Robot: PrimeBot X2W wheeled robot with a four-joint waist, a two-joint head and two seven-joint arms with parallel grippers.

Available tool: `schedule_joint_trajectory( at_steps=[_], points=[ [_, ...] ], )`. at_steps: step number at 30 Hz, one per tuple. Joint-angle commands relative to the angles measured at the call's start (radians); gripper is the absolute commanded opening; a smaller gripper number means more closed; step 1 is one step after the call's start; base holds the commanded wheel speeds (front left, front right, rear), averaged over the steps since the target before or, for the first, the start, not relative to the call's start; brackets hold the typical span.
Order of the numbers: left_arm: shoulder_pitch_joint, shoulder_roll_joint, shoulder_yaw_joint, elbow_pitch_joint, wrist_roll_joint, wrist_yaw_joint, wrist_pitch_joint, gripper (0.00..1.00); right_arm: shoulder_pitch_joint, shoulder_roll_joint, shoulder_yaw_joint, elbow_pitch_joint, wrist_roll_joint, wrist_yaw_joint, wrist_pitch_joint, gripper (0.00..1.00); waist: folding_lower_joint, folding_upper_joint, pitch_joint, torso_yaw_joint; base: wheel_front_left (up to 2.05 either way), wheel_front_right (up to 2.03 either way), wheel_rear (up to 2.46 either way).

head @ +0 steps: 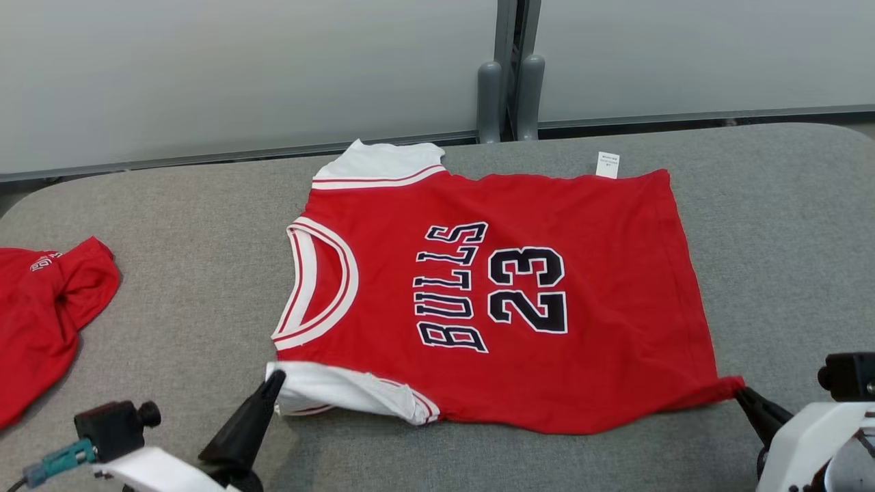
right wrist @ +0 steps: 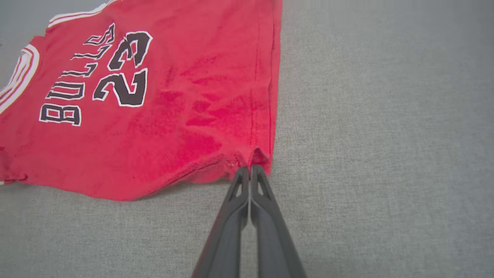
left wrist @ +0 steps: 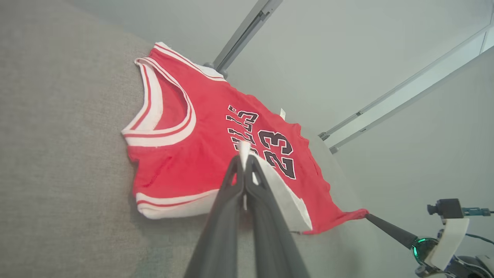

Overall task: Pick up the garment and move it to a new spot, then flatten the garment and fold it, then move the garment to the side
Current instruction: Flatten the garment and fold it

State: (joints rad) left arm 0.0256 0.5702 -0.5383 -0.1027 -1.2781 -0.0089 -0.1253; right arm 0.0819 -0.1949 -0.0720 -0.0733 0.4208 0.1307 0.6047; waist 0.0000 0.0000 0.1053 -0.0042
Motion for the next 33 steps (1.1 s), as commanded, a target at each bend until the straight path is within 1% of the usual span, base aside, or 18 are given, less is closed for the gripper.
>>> schedule_joint_trajectory(
  at_steps=[1, 4, 7, 9, 13, 14, 17, 20, 25, 27, 29, 33],
  points=[
    [-0.042, -0.008, 0.001, 0.009, 0.019, 0.003, -0.007, 0.0, -0.025, -0.003, 0.004, 0.007, 0.002, 0.0, -0.017, 0.0, 0.0, 0.0, 0.009, 0.001, 0.0, 0.0, 0.0],
    [-0.133, -0.027, -0.004, 0.048, 0.063, 0.002, -0.006, 0.0, -0.075, 0.003, 0.002, 0.028, 0.007, 0.0, -0.051, 0.0, 0.0, 0.0, 0.03, 0.003, 0.0, 0.0, 0.0],
    [-0.227, -0.052, -0.024, 0.111, 0.118, 0.011, 0.003, 0.0, -0.134, 0.006, -0.002, 0.056, -0.01, 0.0, -0.092, 0.0, 0.0, 0.0, 0.058, 0.002, 0.0, 0.0, 0.0],
    [-0.299, -0.061, -0.041, 0.168, 0.174, 0.022, 0.005, 0.0, -0.172, 0.008, 0.006, 0.079, -0.026, 0.0, -0.125, 0.0, 0.0, 0.0, 0.079, -0.001, 0.0, 0.0, 0.0],
    [-0.434, -0.103, -0.076, 0.283, 0.291, 0.052, -0.023, 0.0, -0.249, 0.023, 0.012, 0.129, -0.045, 0.0, -0.18, 0.0, 0.0, 0.0, 0.128, -0.006, 0.0, 0.0, 0.0],
    [-0.468, -0.113, -0.088, 0.311, 0.322, 0.058, -0.028, 0.0, -0.267, 0.022, 0.009, 0.142, -0.067, 0.0, -0.195, 0.0, 0.0, 0.0, 0.139, -0.007, 0.0, 0.0, 0.0],
    [-0.559, -0.139, -0.124, 0.383, 0.396, 0.066, -0.034, 0.0, -0.312, 0.049, 0.006, 0.176, -0.101, 0.0, -0.233, 0.0, 0.0, 0.0, 0.174, -0.014, 0.0, 0.0, 0.0],
    [-0.63, -0.16, -0.149, 0.443, 0.452, 0.071, -0.045, 0.0, -0.356, 0.057, 0.013, 0.209, -0.123, 0.0, -0.268, 0.0, 0.0, 0.0, 0.204, -0.022, 0.0, 0.0, 0.0],
    [-0.712, -0.189, -0.161, 0.508, 0.507, 0.075, -0.082, 0.0, -0.397, 0.064, 0.029, 0.248, -0.148, 0.0, -0.313, 0.0, 0.0, 0.0, 0.243, -0.03, 0.0, 0.0, 0.0],
    [-0.728, -0.202, -0.154, 0.52, 0.514, 0.077, -0.097, 0.0, -0.405, 0.065, 0.021, 0.257, -0.154, 0.0, -0.33, 0.0, 0.0, 0.0, 0.252, -0.029, 0.0, 0.0, 0.0],
    [-0.735, -0.214, -0.136, 0.523, 0.501, 0.072, -0.111, 0.0, -0.41, 0.076, 0.015, 0.259, -0.135, 0.0, -0.348, 0.0, 0.0, 0.0, 0.258, -0.029, 0.0, 0.0, 0.0],
    [-0.742, -0.211, -0.124, 0.525, 0.507, 0.075, -0.121, 0.0, -0.409, 0.074, 0.009, 0.254, -0.123, 0.0, -0.358, 0.0, 0.0, 0.0, 0.26, -0.028, 0.0, 0.0, 0.0]
  ],
)
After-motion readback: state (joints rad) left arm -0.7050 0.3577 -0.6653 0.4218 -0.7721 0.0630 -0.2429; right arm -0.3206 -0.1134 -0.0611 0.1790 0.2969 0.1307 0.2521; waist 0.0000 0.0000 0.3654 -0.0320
